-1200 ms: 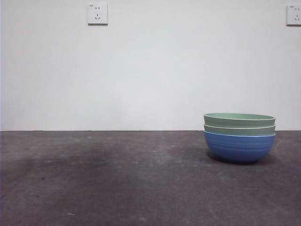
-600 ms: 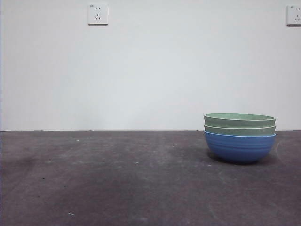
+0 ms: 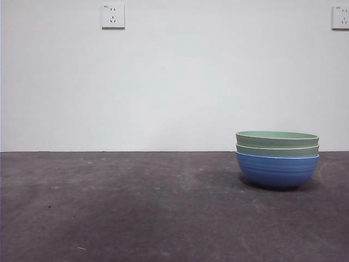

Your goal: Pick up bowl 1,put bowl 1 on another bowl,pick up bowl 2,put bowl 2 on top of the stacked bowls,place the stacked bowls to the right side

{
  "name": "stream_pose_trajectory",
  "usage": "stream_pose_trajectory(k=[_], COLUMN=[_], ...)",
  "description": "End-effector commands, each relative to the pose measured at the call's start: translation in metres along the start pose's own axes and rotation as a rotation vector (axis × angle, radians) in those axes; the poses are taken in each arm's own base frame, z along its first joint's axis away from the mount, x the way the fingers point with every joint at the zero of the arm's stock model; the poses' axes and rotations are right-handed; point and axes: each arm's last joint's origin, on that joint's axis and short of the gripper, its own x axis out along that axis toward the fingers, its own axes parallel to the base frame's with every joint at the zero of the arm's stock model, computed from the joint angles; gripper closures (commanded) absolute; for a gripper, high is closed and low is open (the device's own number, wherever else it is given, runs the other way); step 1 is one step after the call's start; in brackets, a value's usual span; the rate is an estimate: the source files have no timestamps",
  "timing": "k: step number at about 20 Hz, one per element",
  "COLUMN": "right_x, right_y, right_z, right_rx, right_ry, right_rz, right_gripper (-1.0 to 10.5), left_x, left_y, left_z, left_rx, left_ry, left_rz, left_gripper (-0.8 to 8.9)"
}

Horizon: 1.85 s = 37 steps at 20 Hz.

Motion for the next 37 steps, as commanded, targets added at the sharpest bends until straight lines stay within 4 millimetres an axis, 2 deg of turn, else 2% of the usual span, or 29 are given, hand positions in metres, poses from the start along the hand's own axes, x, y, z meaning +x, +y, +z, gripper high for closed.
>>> stream_pose_trajectory(k=[1, 6, 10, 29, 31, 35, 37], right_x=[0.002, 0.002, 0.002, -0.001, -0.011, -0.042, -0.044], right_y=[0.0, 0.0, 0.0, -0.002, -0.004, 0.002, 0.002], right_z=[0.0, 0.0, 0.0, -0.002, -0.005, -0.013, -0.025], right_rx=[-0.005, -0.005, -0.005, 0.005, -0.018, -0.022, -0.05], right_ry=[0.002, 0.002, 0.002, -0.01, -0.081, -0.435, -0.583], right_rz=[-0.002, -0.002, -0.002, -0.014, -0.034, -0.042, -0.055], right_gripper=[9.4, 9.4, 9.4, 9.4, 9.4, 9.4, 9.4], left_x=[0.001, 0.003, 0.002, 0.002, 0.002, 0.002, 0.002], left_y=[0.0, -0.001, -0.001, -0.001, -0.001, -0.001, -0.001], left_z=[-0.014, -0.036, -0.043, -0.043, -0.043, -0.043, -0.043], left_rx=[0.003, -0.011, -0.056, -0.071, -0.071, -0.071, -0.071], left_ry=[0.007, 0.046, 0.125, 0.12, 0.12, 0.12, 0.12], left_rz=[0.005, 0.002, -0.001, 0.002, 0.002, 0.002, 0.002], left_gripper=[8.17, 8.17, 8.17, 8.17, 8.17, 8.17, 8.17])
